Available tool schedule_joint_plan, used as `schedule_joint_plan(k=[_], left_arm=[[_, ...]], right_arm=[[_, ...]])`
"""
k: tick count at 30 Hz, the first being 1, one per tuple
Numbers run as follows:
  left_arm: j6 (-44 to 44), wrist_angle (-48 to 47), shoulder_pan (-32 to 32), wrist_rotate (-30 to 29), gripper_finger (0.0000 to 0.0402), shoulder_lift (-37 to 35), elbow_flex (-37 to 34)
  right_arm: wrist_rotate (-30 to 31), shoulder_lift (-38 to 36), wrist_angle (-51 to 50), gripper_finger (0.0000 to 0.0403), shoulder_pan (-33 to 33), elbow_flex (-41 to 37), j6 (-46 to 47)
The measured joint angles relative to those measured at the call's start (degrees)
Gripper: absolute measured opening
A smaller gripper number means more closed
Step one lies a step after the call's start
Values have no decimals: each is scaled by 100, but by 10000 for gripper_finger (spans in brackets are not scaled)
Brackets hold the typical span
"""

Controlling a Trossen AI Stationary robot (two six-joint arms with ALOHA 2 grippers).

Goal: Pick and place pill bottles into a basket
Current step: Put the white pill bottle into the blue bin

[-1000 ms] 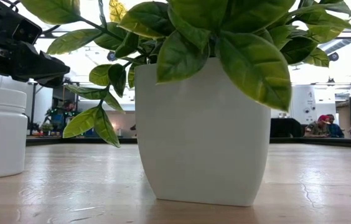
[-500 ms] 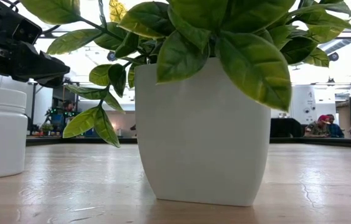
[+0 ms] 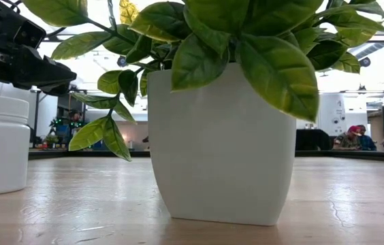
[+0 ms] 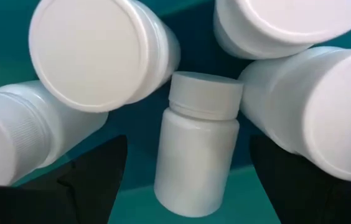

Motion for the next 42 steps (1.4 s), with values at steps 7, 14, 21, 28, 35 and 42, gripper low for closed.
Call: schedule_joint_plan(k=[7,14,21,28,35,42], left_arm=[[1,-1,0,1,0,0,0],[1,-1,-2,1,0,0,0],[-1,-1,1,-1,0,0,0],[1,-1,1,0,0,0,0],[1,-1,1,0,0,0,0],[1,-1,1,-1,0,0,0]], right_arm=[[-87,0,-2,327,0,-2,-8],[-92,0,-20,316,0,-2,-20],[-109,0,-18,235,0,-4,-161],[-109,0,0,158,-7,-4,-207],[-109,-22,7,129,-22,4,-239],[-296,-19,119,141,-28,4,-330]])
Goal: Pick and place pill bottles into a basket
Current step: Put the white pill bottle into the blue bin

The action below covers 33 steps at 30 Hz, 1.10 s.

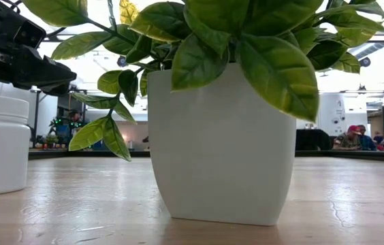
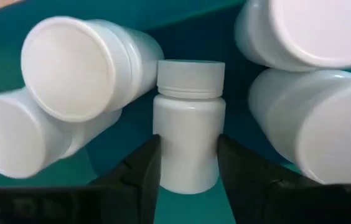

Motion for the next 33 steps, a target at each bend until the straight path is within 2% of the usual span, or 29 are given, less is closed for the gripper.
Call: schedule_joint_plan(k=[4,18,33], left_arm=[[0,0,0,0,0,0,0],[0,0,0,0,0,0,0],[0,0,-2,0,0,0,2]], right_arm=[[-162,14,180,155,2,-6,-94],[-140,25,245,227,-4,-232,-30],[-70,1,310,226,-4,-419,-126]])
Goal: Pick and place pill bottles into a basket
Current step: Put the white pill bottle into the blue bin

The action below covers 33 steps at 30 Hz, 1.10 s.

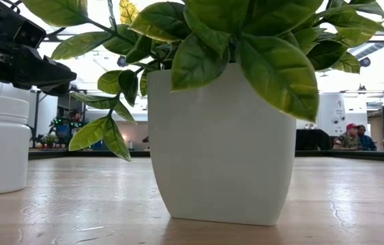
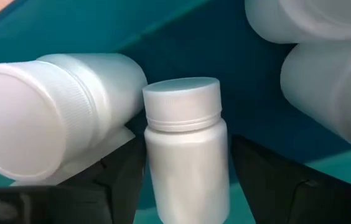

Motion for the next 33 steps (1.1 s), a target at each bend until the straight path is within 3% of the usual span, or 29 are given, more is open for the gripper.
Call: schedule_joint_plan(k=[20,33], left_arm=[[0,2,2,2,0,0,0],[0,0,2,2,0,0,0]], right_arm=[[312,17,-59,224,0,-17,15],[297,20,-76,167,-9,-24,-44]])
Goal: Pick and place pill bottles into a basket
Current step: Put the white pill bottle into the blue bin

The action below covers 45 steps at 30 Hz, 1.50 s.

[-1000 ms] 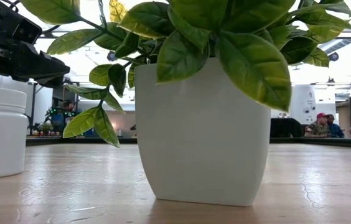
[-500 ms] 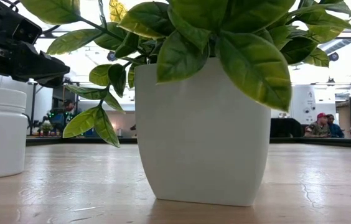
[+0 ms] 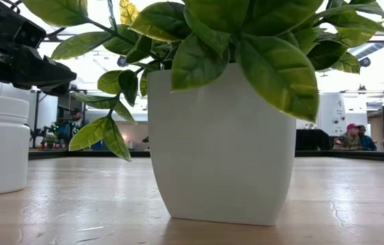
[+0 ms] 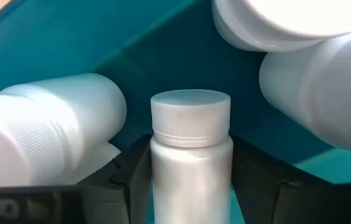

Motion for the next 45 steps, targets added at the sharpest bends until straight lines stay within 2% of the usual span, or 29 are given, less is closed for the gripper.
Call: schedule_joint_plan(k=[16,45], left_arm=[[0,1,0,-1,0,0,0],[-1,0,-1,-1,0,0,0]], right_arm=[[-28,2,-93,166,2,22,44],[306,-50,-1087,164,-38,771,-133]])
